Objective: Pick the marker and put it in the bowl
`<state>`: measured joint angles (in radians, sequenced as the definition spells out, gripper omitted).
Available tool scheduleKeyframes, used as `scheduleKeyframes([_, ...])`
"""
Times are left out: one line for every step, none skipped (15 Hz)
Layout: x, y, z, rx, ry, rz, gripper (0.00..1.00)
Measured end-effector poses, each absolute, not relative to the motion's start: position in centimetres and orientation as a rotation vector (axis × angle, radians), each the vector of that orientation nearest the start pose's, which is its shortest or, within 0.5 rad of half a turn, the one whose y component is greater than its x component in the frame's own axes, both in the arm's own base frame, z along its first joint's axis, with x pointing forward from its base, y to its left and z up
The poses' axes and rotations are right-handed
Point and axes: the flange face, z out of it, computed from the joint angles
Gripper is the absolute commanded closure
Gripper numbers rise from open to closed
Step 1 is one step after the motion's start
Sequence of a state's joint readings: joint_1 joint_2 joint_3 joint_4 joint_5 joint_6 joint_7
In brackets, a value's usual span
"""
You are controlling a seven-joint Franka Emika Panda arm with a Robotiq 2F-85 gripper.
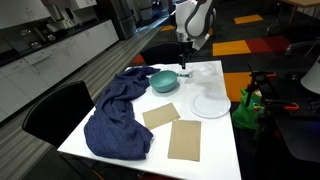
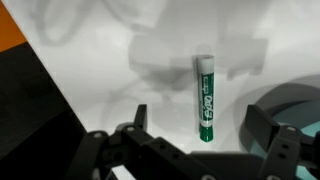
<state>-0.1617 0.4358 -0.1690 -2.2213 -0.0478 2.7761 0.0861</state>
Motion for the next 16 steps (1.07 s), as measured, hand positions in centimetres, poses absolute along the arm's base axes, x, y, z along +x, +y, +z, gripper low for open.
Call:
scheduleKeyframes([53.4, -18.1, 18.5, -3.193, 0.563, -0.195, 0.0])
scheduleKeyframes([53.7, -18.1, 18.0, -3.195, 0.558, -0.202, 0.0])
scheduleKeyframes([54.0, -18.1, 17.6, -3.198, 0.554, -0.206, 0.0])
scheduleKeyframes([54.3, -18.2, 17.1, -3.2, 0.553, -0.206, 0.0])
scheduleKeyframes([54.6, -18.3, 16.8, -3.202, 0.551, -0.204, 0.0])
scheduleKeyframes([54.9, -18.3, 16.4, -3.203, 0.55, -0.203, 0.0])
scheduleKeyframes([55.1, -18.4, 16.2, -3.205, 0.548, -0.203, 0.0])
scheduleKeyframes([55.4, -18.4, 15.9, -3.206, 0.546, -0.203, 0.0])
scheduleKeyframes([55.7, -18.4, 15.6, -3.207, 0.543, -0.205, 0.0])
scheduleKeyframes([56.1, -18.4, 15.3, -3.208, 0.538, -0.206, 0.01])
scheduleKeyframes([56.5, -18.3, 15.0, -3.209, 0.532, -0.208, 0.04])
scheduleKeyframes([56.8, -18.2, 14.7, -3.209, 0.525, -0.208, 0.08])
scheduleKeyframes([57.2, -18.0, 14.3, -3.209, 0.518, -0.207, 0.14])
scheduleKeyframes([57.5, -17.9, 13.9, -3.209, 0.513, -0.206, 0.14])
scheduleKeyframes([57.7, -17.8, 13.7, -3.209, 0.508, -0.207, 0.22])
scheduleKeyframes([57.9, -17.7, 13.4, -3.209, 0.504, -0.205, 0.26])
